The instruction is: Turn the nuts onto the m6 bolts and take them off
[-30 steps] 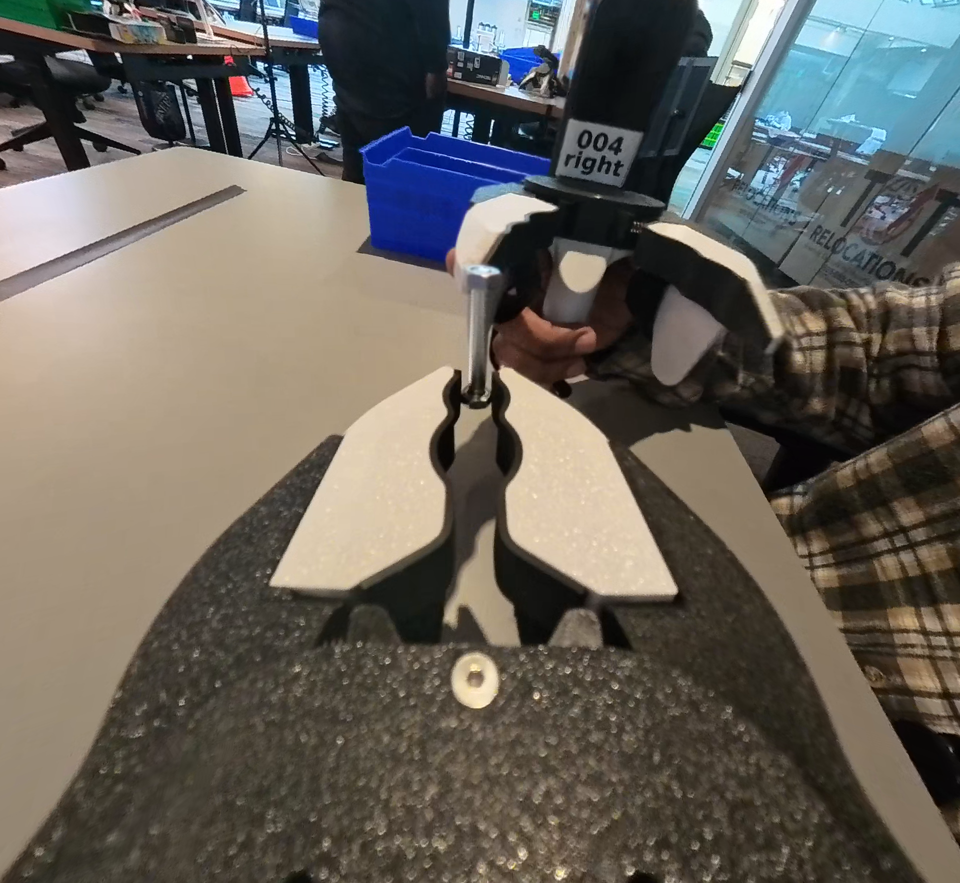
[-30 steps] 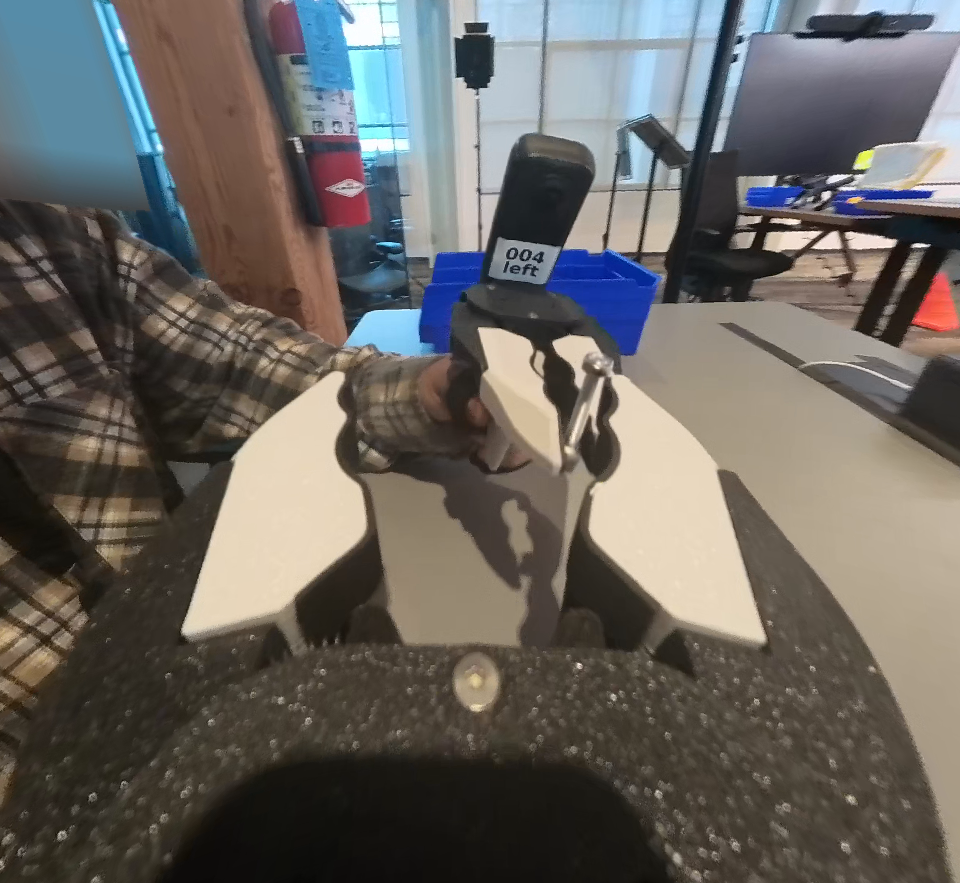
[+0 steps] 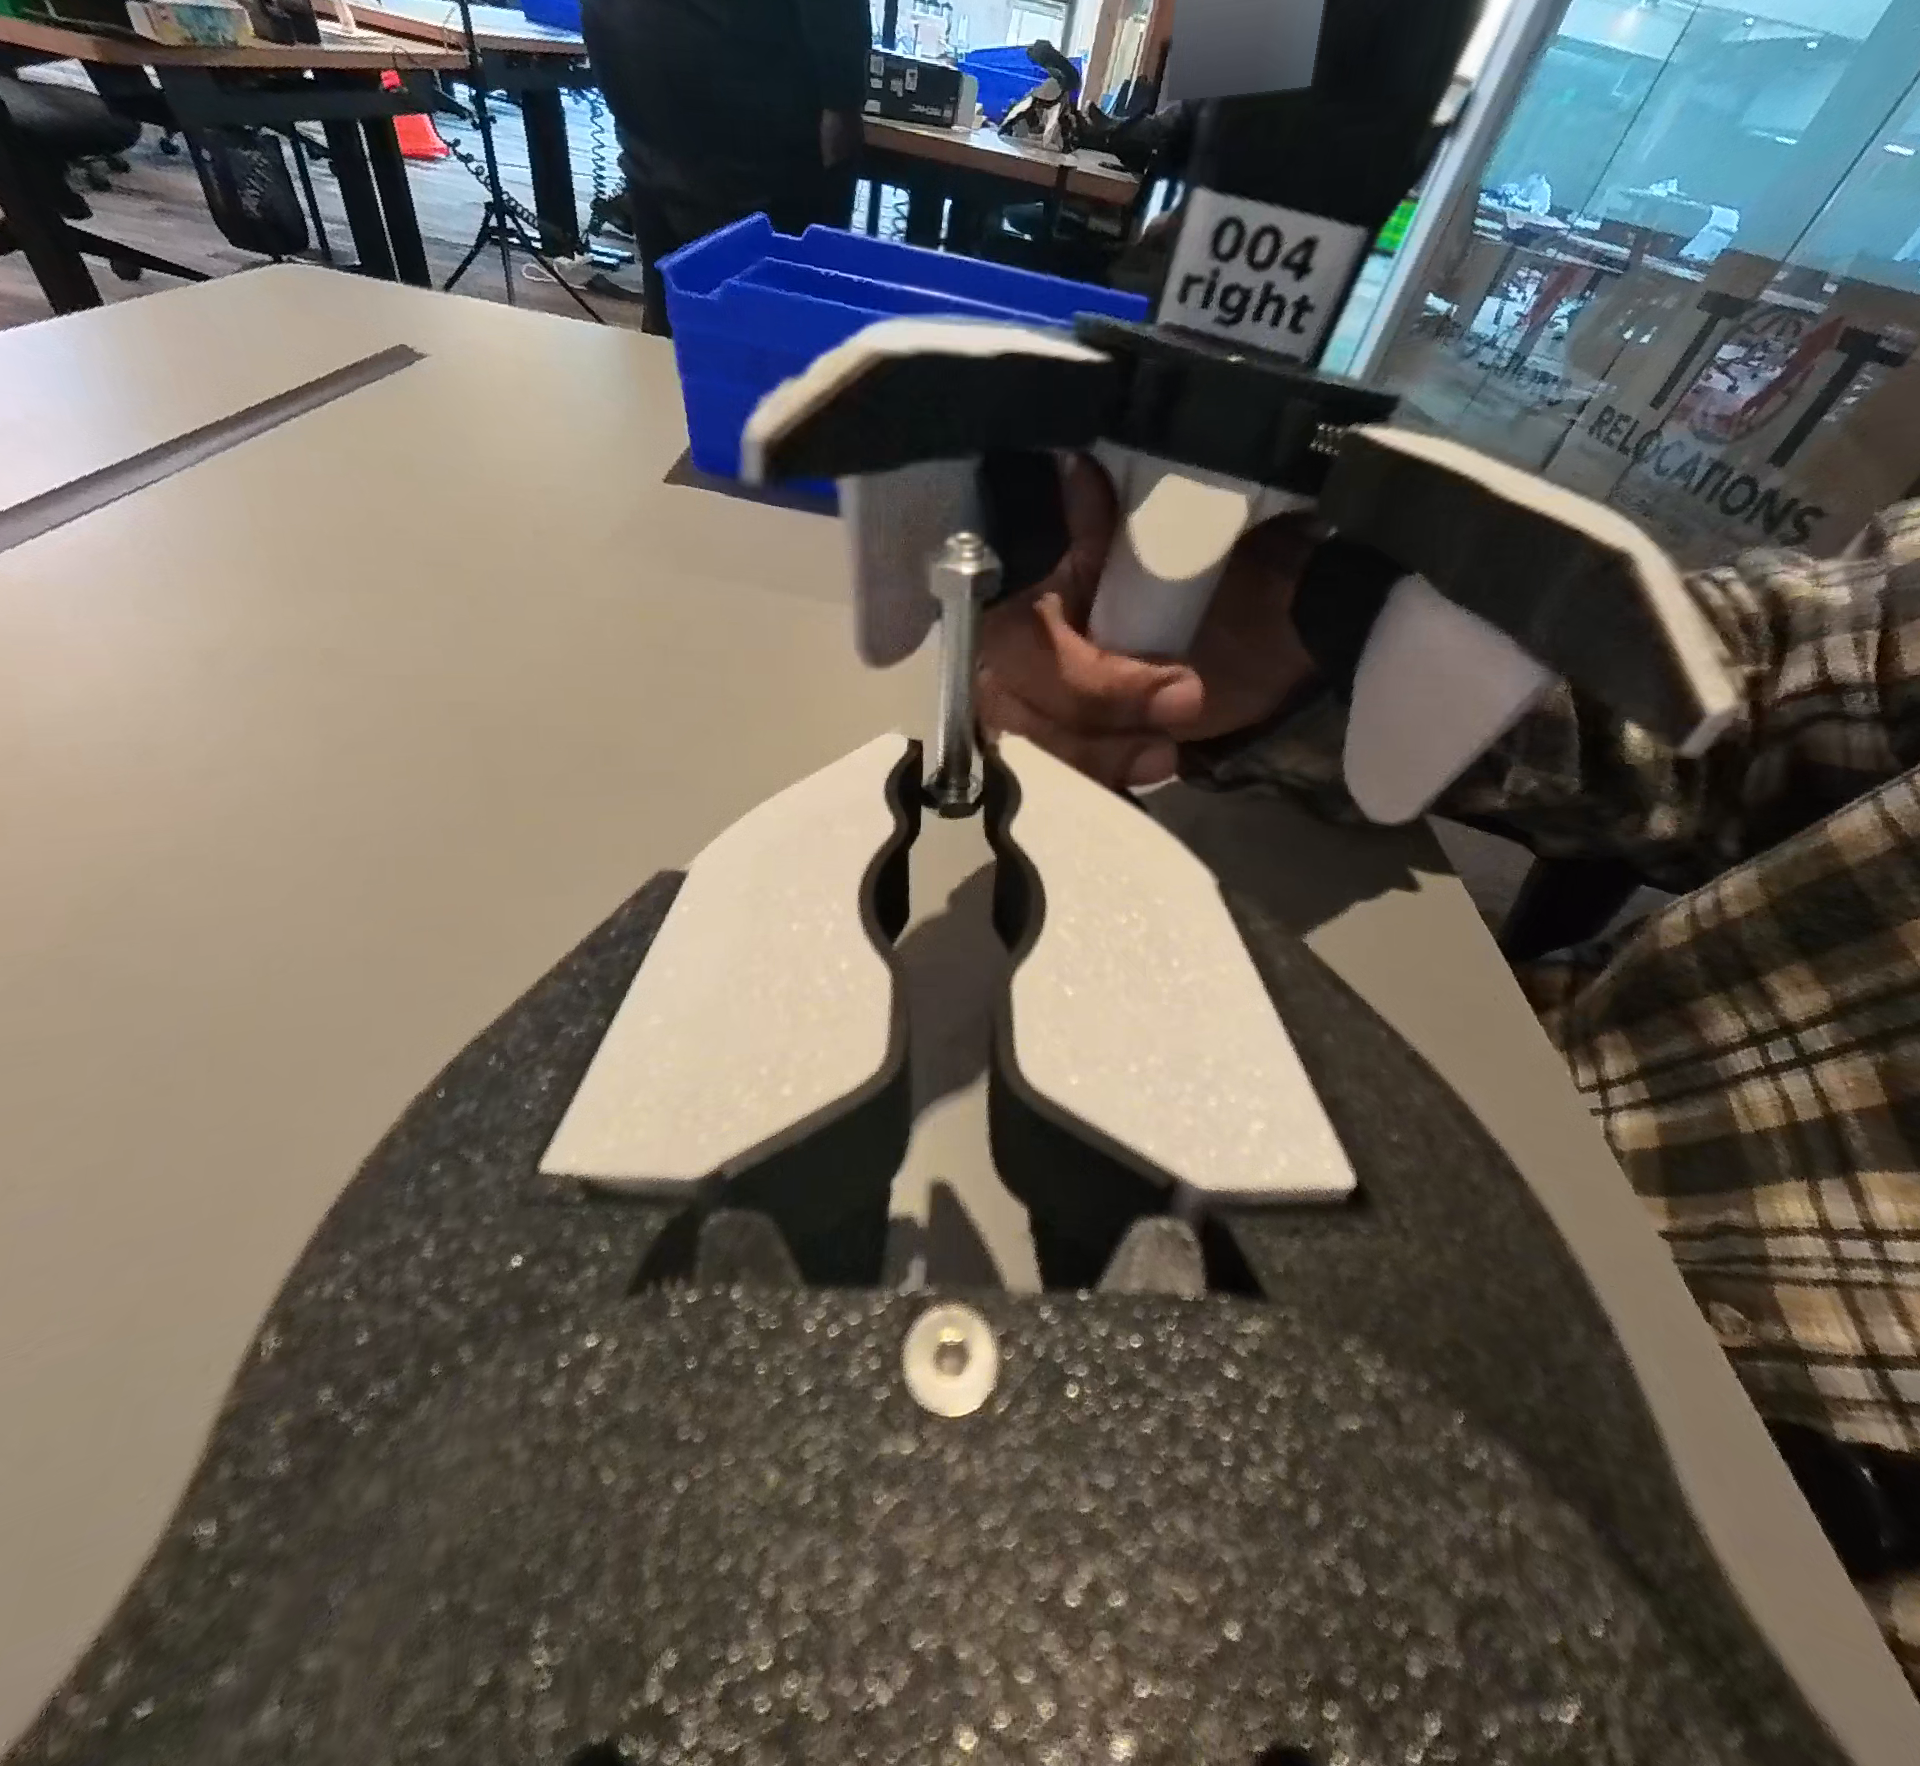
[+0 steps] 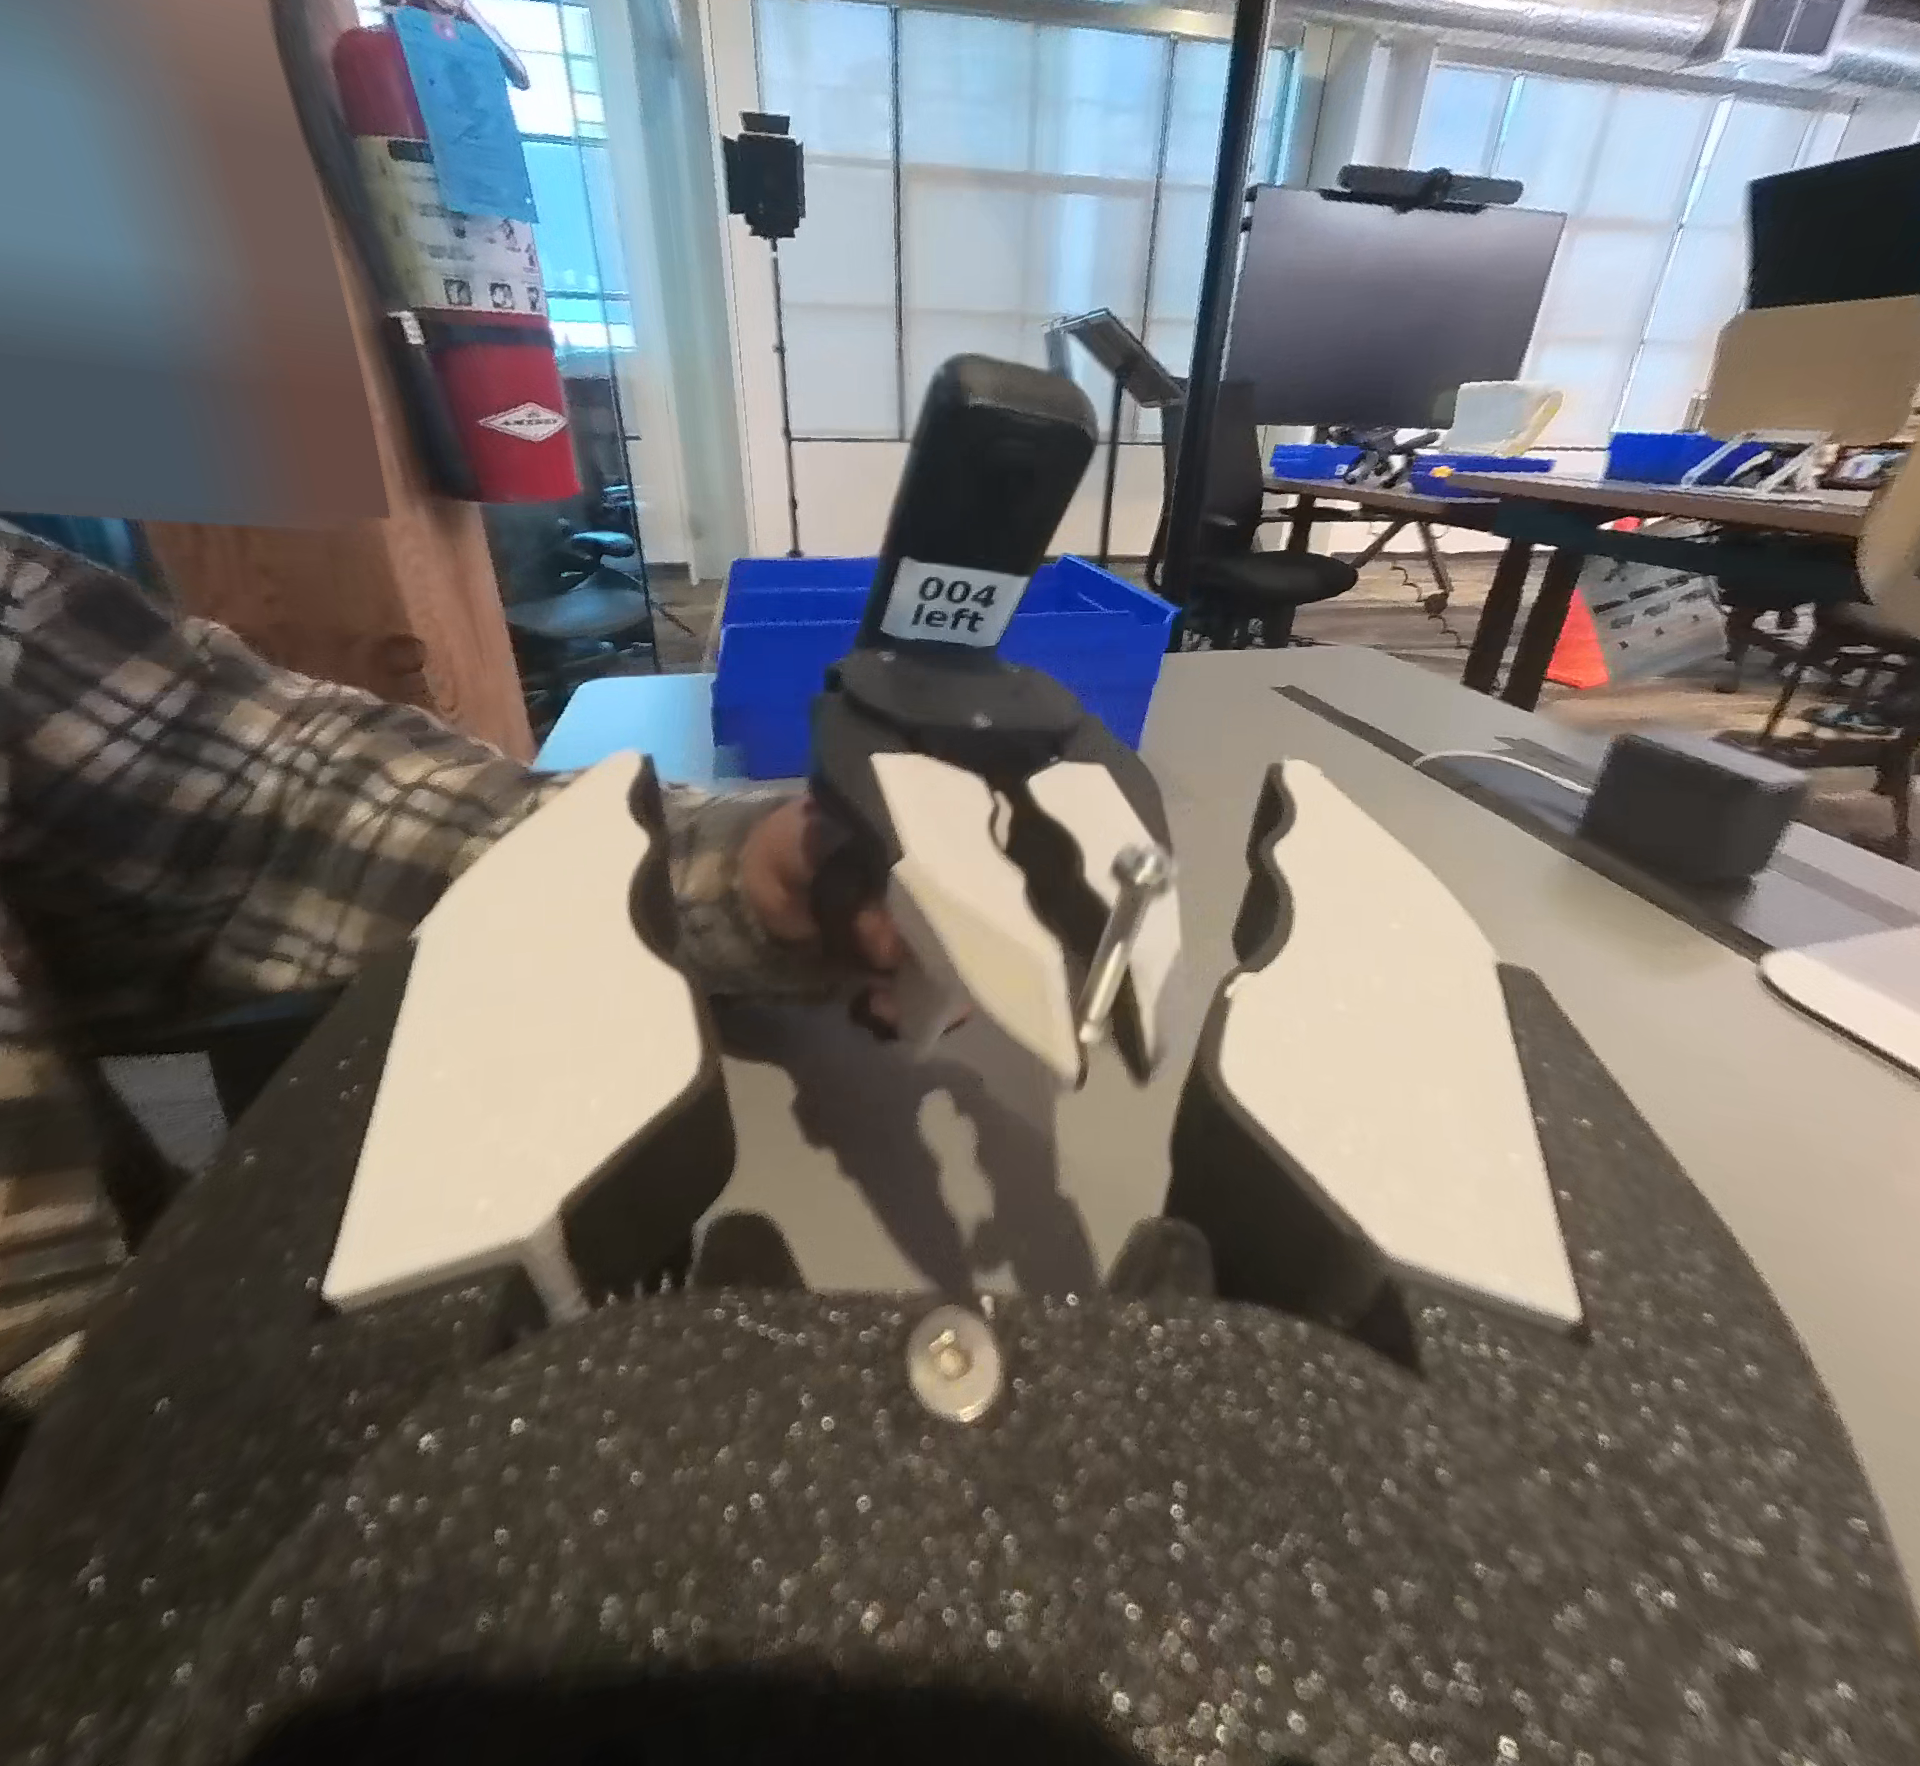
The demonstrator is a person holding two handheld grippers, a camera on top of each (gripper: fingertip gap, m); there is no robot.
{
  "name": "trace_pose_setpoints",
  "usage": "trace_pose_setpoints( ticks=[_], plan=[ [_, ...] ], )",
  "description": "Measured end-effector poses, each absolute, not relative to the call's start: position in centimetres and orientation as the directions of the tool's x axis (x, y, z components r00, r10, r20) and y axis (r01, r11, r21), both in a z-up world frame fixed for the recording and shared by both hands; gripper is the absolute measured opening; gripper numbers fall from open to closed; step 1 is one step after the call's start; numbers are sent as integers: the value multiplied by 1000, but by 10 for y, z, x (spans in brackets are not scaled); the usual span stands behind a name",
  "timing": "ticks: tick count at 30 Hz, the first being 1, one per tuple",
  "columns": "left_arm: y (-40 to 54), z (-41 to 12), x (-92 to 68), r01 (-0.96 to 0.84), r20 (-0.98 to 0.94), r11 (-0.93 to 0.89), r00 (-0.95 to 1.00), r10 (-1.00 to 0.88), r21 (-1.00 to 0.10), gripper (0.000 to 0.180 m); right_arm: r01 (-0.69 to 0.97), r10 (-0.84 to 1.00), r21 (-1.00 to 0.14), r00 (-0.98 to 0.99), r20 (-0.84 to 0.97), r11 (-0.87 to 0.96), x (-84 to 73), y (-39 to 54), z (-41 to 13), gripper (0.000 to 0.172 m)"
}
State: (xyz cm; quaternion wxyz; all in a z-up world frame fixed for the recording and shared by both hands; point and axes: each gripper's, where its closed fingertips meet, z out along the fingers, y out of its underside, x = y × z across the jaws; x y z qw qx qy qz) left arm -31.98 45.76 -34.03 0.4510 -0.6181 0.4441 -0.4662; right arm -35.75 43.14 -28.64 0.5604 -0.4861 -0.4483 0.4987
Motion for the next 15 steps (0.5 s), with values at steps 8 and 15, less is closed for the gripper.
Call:
trace_pose_setpoints(
  ticks=[8, 15],
  plan=[
    [463, -336, -327, -111, 178, -202, 190, -965, -973, 10, -144, 992, -989, 130, 9, 28, -342, 412, -292, 103],
    [456, -339, -320, -126, 165, -188, 175, -971, -974, 11, -124, 997, -992, 77, -27, -17, -367, 422, -295, 110]
  ],
)
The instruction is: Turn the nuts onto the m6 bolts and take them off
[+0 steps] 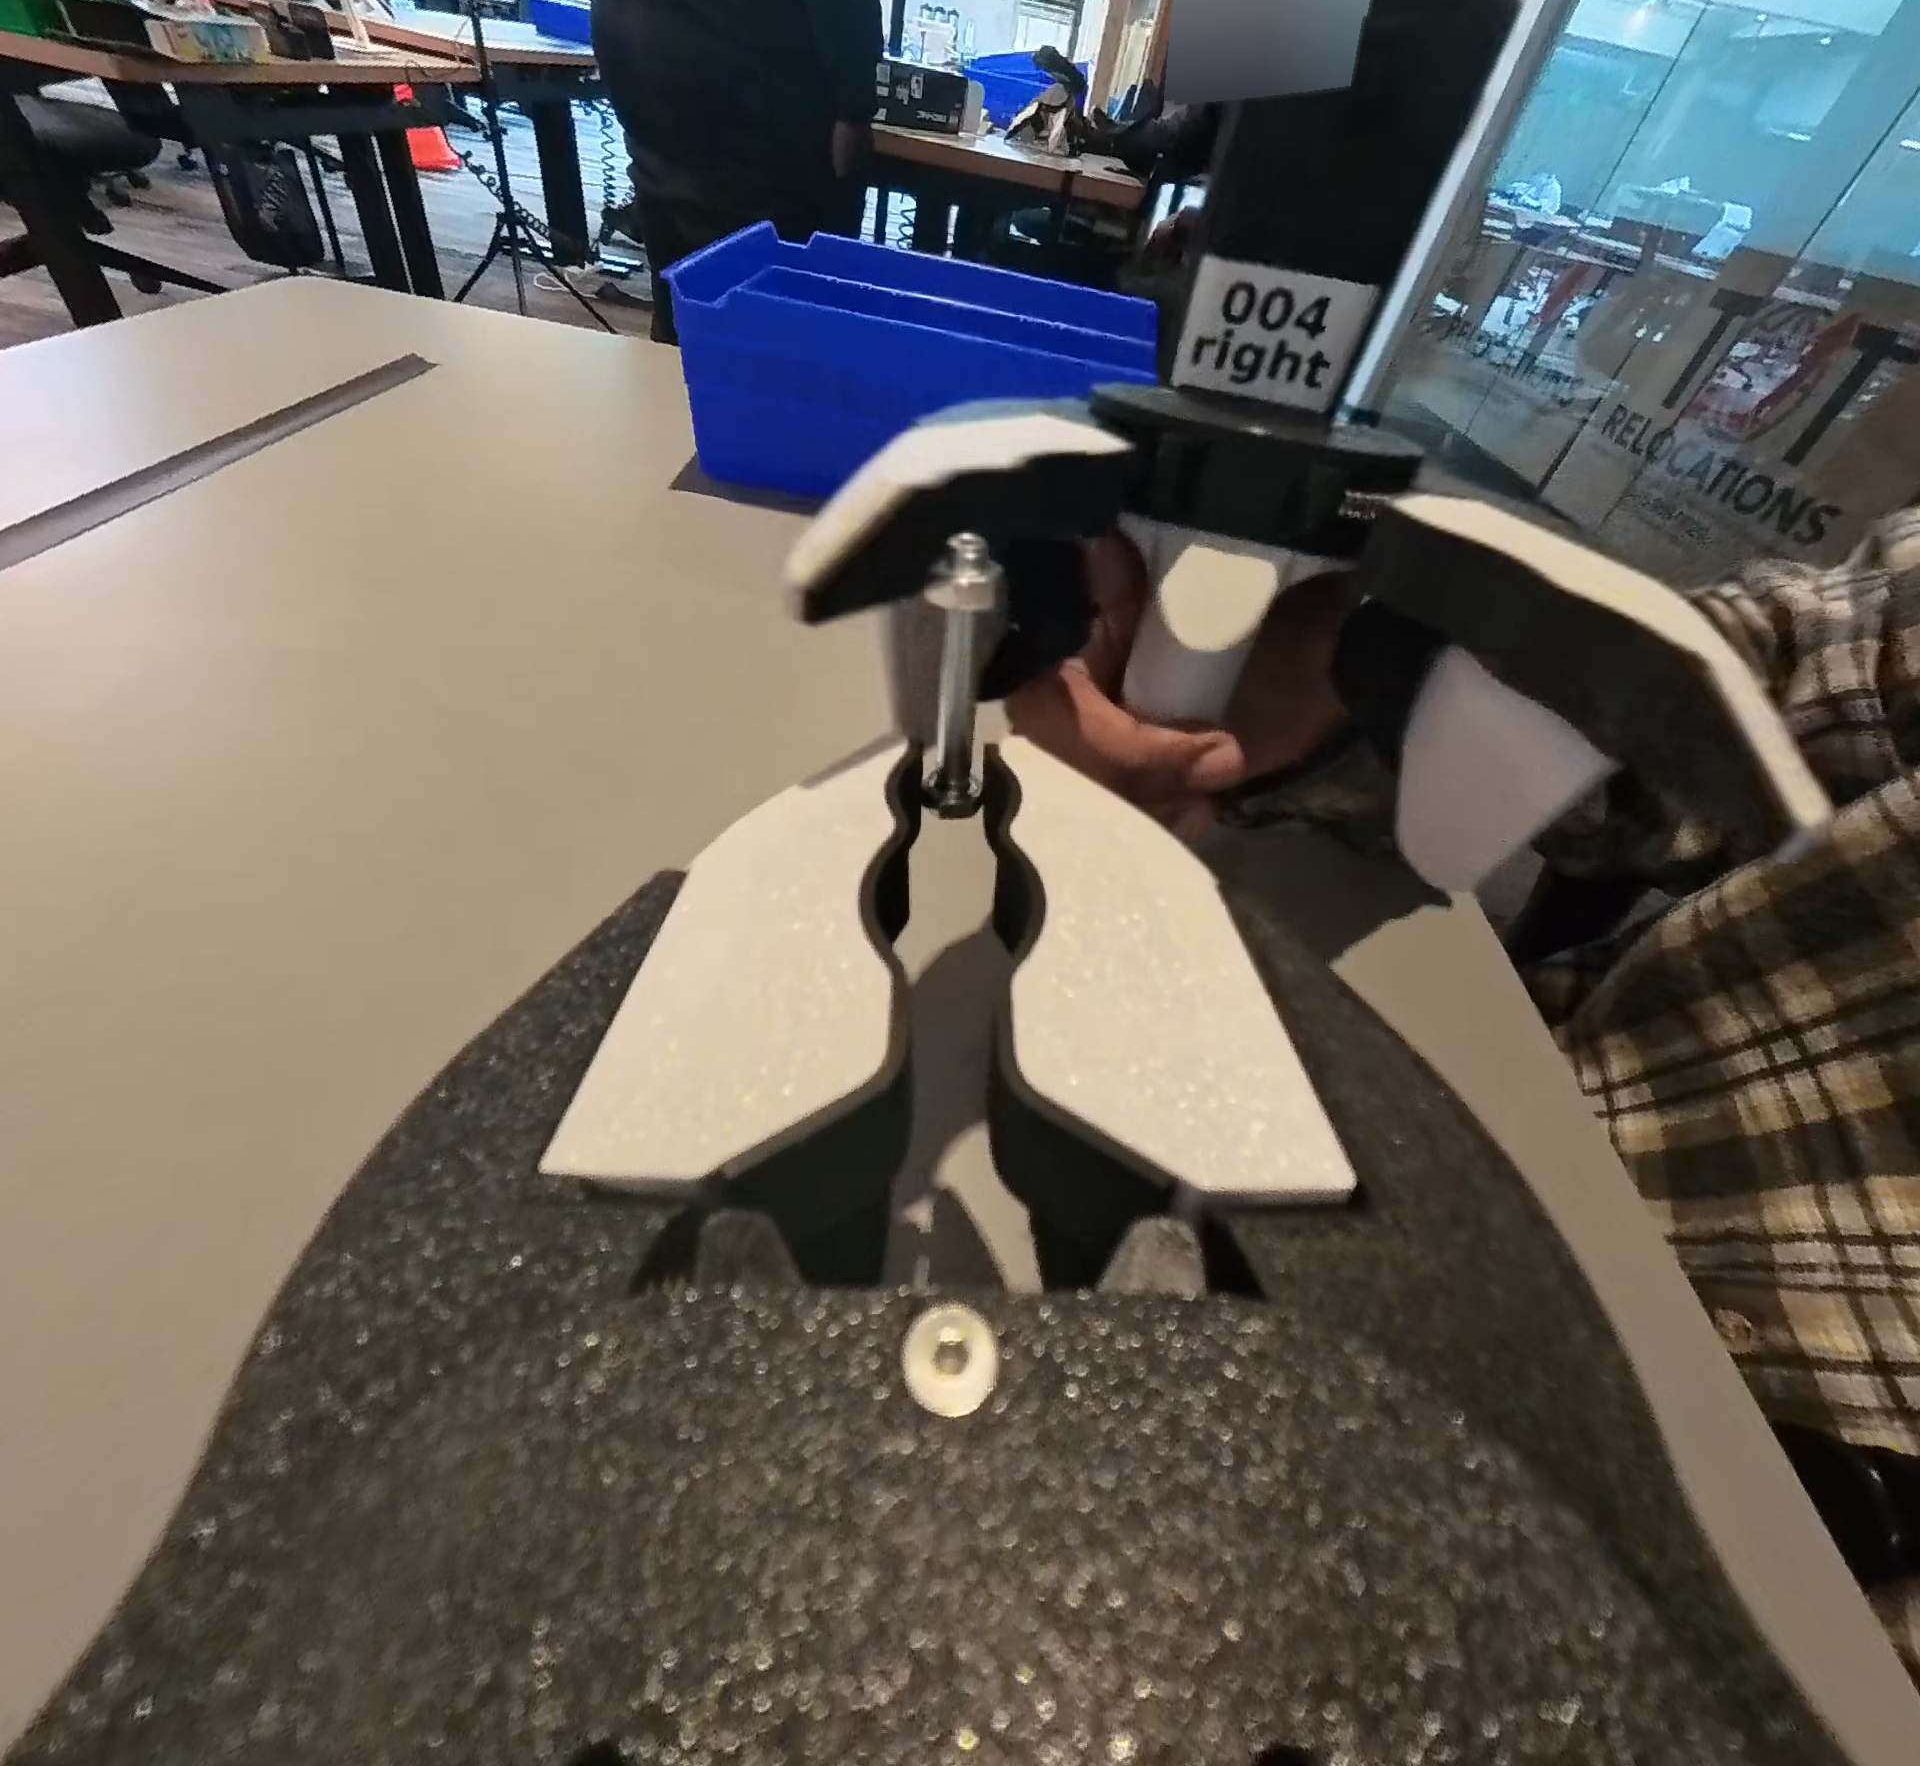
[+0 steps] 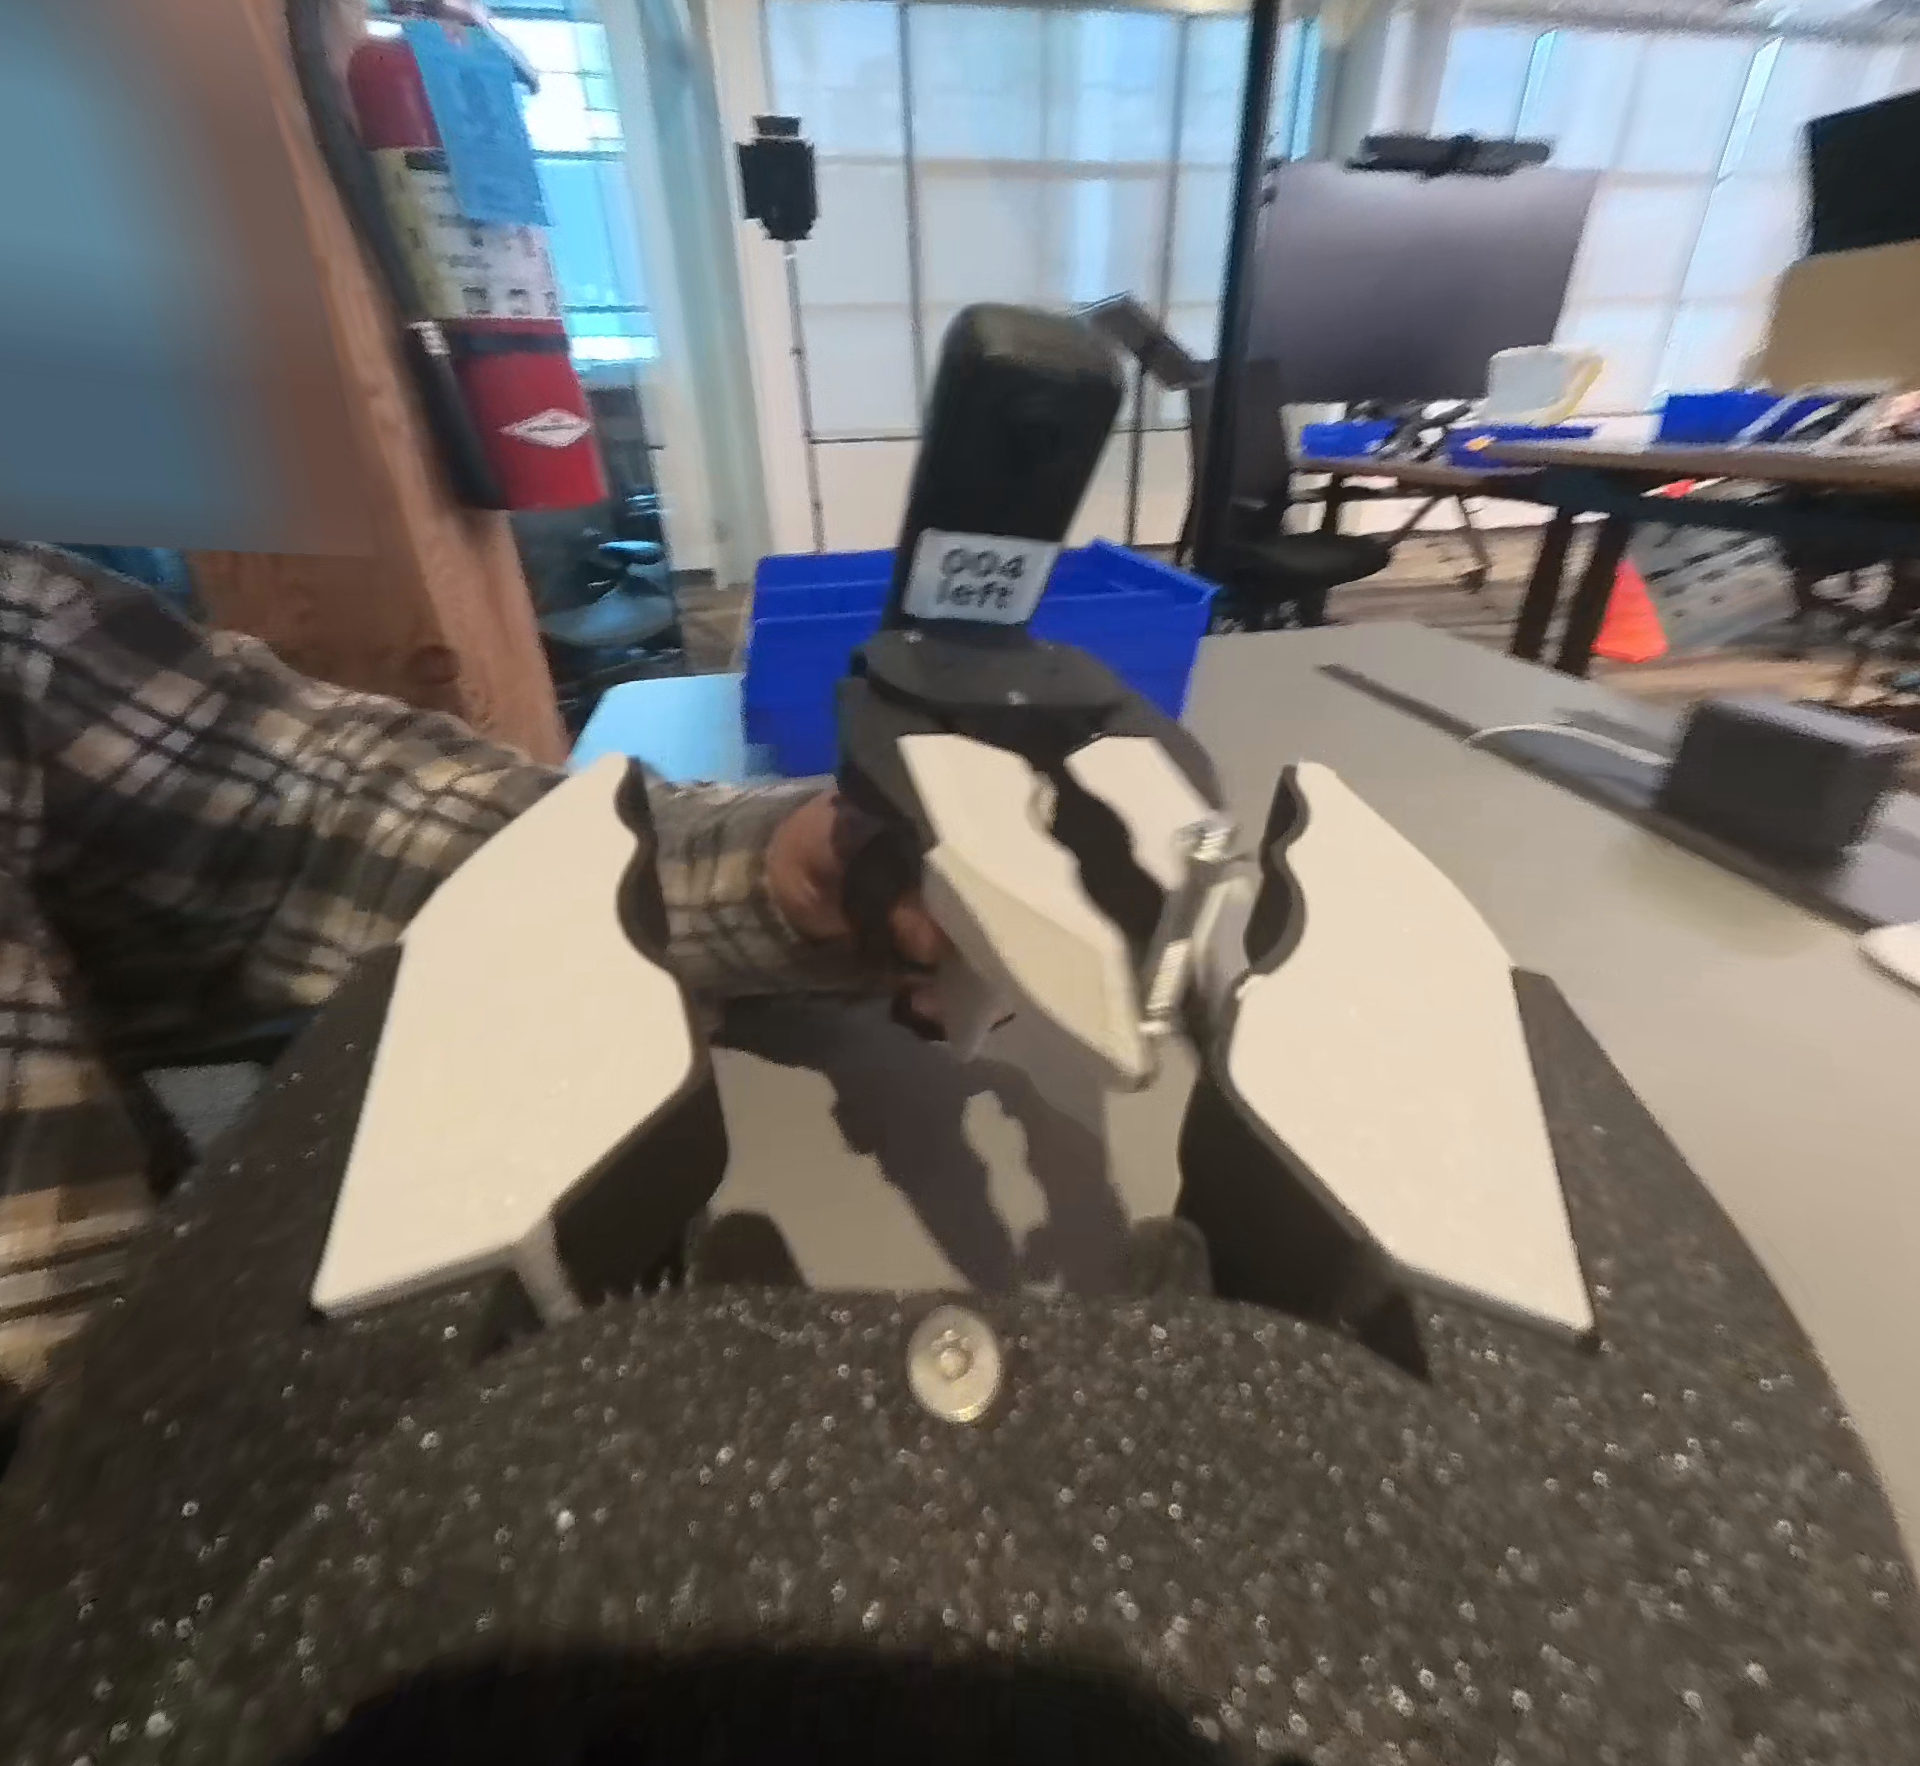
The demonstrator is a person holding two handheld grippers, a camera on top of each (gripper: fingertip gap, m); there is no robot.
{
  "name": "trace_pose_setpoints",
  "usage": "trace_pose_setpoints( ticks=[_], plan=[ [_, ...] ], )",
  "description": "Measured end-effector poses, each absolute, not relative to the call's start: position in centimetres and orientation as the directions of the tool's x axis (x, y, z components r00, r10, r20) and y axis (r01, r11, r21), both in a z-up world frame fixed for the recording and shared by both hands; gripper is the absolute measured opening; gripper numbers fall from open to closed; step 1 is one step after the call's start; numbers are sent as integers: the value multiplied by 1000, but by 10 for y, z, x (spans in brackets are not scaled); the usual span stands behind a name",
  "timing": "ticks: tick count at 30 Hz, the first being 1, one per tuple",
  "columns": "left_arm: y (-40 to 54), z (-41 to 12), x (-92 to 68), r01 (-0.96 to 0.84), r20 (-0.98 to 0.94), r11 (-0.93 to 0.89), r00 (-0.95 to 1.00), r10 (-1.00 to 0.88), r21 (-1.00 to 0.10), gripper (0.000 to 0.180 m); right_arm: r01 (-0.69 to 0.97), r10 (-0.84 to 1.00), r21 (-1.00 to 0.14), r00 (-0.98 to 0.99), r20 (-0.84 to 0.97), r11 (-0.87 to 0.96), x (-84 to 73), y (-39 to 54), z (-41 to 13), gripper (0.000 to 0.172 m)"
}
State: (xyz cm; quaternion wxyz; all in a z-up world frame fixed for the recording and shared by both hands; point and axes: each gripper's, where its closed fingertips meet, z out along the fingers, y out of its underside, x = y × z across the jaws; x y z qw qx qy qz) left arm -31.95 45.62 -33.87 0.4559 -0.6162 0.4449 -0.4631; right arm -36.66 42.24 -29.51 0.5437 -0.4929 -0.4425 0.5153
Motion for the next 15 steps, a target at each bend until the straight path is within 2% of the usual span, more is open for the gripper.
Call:
trace_pose_setpoints(
  ticks=[7, 13, 15],
  plan=[
    [461, -338, -324, -114, 179, -202, 182, -967, -973, 11, -144, 982, -989, 188, 8, 36, -345, 416, -289, 113],
    [456, -338, -320, -121, 165, -188, 176, -971, -975, 10, -115, 994, -993, 107, -26, -13, -371, 416, -298, 116],
    [459, -337, -323, -120, 165, -189, 189, -968, -975, 10, -120, 991, -993, 137, 5, 22, -362, 404, -297, 118]
  ],
)
